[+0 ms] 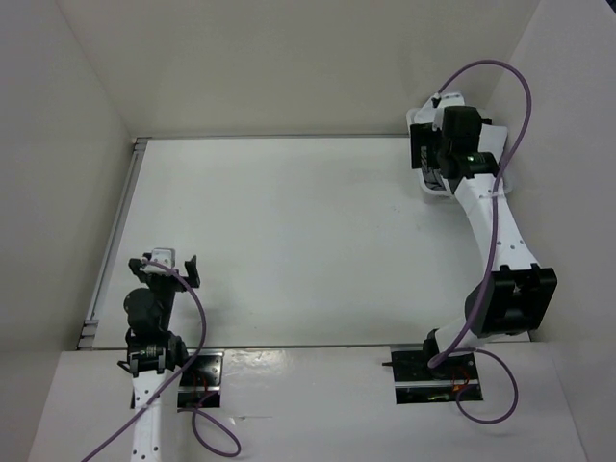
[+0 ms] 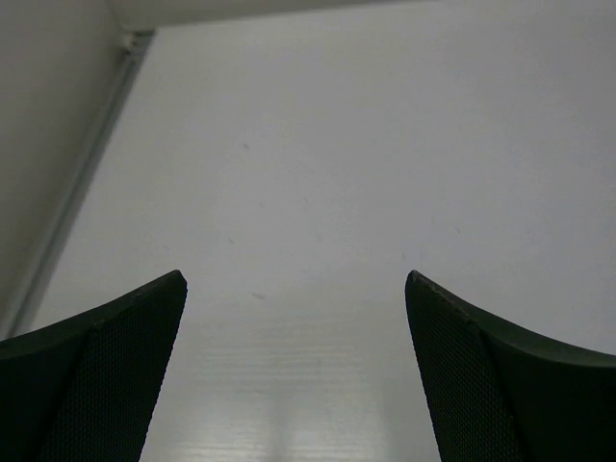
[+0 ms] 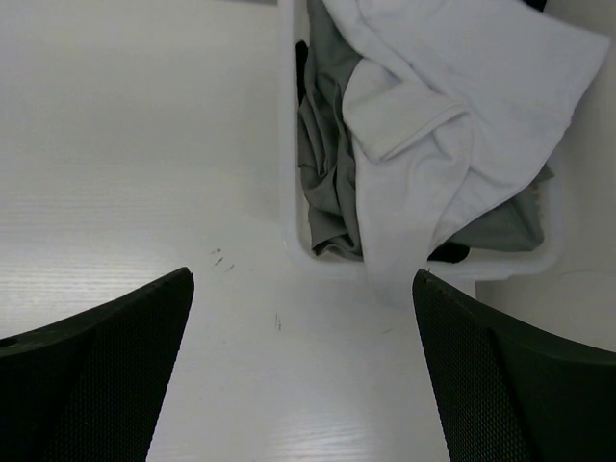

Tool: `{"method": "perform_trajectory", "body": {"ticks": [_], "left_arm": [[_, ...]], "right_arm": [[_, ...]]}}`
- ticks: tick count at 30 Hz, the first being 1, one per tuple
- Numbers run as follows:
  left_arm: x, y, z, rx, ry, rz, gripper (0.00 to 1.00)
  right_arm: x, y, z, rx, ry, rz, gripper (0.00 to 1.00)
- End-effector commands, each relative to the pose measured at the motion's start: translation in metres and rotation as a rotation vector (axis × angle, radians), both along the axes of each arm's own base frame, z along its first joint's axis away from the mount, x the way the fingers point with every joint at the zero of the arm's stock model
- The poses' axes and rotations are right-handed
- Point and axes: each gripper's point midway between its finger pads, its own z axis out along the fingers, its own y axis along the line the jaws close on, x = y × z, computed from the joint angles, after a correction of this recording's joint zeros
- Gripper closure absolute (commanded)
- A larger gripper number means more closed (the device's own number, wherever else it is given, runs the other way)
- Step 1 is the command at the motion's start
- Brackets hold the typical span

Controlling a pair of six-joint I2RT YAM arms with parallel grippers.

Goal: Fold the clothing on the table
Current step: Grab the skirt from the pile

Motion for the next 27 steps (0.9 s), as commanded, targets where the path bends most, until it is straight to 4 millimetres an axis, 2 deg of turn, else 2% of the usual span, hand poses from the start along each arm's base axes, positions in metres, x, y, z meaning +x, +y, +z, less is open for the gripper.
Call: {"method": "perform_trajectory", "body": {"ticks": [1,2,3,4,5,6,7,8,9,10,11,12,13,14,15,16,17,18,19,20,21,22,24,25,26,27], "left_arm": [[-0.018,0.024,0.143,0.056,-0.516,0.156,0.00],[-0.020,0.025,0.152,0.105,-0.520,0.164,0.00],[-0.019,0.027,0.153,0.144,-0.480,0.170,0.00],[-0.017,0.035,0.164,0.196,-0.433,0.205,0.00],[-0.017,0.052,0.164,0.209,-0.382,0.293,0.00],[-0.015,0.064,0.168,0.202,-0.352,0.356,0.00],[0.001,0.076,0.151,0.199,-0.221,0.400,0.00],[0.000,0.084,0.191,0.181,-0.249,0.453,0.00],[0.002,0.097,0.190,0.153,-0.160,0.529,0.00],[0.027,0.107,0.174,0.120,-0.011,0.560,0.00],[0.037,0.112,0.182,0.011,0.030,0.603,0.00],[0.061,0.116,0.197,-0.028,0.160,0.610,0.00],[0.074,0.117,0.201,-0.067,0.221,0.607,0.00],[0.087,0.116,0.205,-0.110,0.277,0.591,0.00],[0.091,0.103,0.191,-0.131,0.428,0.503,0.00],[0.128,0.101,0.211,-0.127,0.456,0.430,0.00],[0.140,0.093,0.211,-0.111,0.516,0.345,0.00],[0.146,0.089,0.171,-0.067,0.724,0.235,0.00],[0.154,0.081,0.183,-0.087,0.699,0.186,0.00],[0.164,0.095,0.191,-0.049,0.629,0.247,0.00],[0.165,0.103,0.185,-0.037,0.630,0.261,0.00],[0.168,0.106,0.188,-0.013,0.606,0.266,0.00],[0.167,0.115,0.167,0.003,0.641,0.308,0.00],[0.170,0.119,0.169,0.013,0.615,0.327,0.00],[0.172,0.119,0.162,0.013,0.618,0.327,0.00],[0.168,0.118,0.146,0.010,0.647,0.325,0.00]], "right_arm": [[0.011,-0.012,0.058,-0.014,-0.134,0.024,0.02],[0.013,-0.012,0.057,-0.014,-0.128,0.024,0.02],[0.018,-0.017,0.053,-0.023,-0.108,0.019,0.02],[0.023,-0.018,0.052,-0.038,-0.102,0.026,0.02],[0.025,-0.026,0.048,-0.054,-0.083,0.006,0.02],[0.031,-0.034,0.058,-0.055,-0.105,-0.010,0.02],[0.037,-0.035,0.041,-0.074,-0.043,0.003,0.02],[0.039,-0.042,0.041,-0.114,-0.028,-0.012,0.02],[0.043,-0.047,0.048,-0.158,-0.029,-0.011,0.02],[0.050,-0.051,0.038,-0.180,-0.002,-0.017,0.02],[0.050,-0.054,0.041,-0.200,0.012,-0.020,0.02],[0.051,-0.051,0.040,-0.225,0.035,0.006,0.02],[0.049,-0.052,0.024,-0.228,0.095,0.005,0.02],[0.051,-0.046,0.022,-0.239,0.109,0.026,0.02],[0.052,-0.040,0.022,-0.239,0.107,0.039,0.02],[0.053,-0.042,0.017,-0.247,0.121,0.028,0.02],[0.054,-0.044,0.008,-0.242,0.124,0.012,0.02],[0.055,-0.045,0.005,-0.240,0.123,-0.002,0.02],[0.055,-0.044,0.000,-0.224,0.122,-0.013,0.02],[0.054,-0.040,-0.016,-0.185,0.158,0.015,0.02],[0.056,-0.037,-0.023,-0.153,0.163,0.005,0.02],[0.056,-0.037,-0.033,-0.138,0.182,-0.004,0.02],[0.052,-0.039,-0.044,-0.097,0.197,-0.041,0.02],[0.049,-0.038,-0.052,-0.082,0.213,-0.051,0.02],[0.050,-0.042,-0.055,-0.071,0.210,-0.068,0.02],[0.048,-0.042,-0.060,-0.061,0.219,-0.075,0.02]]}}
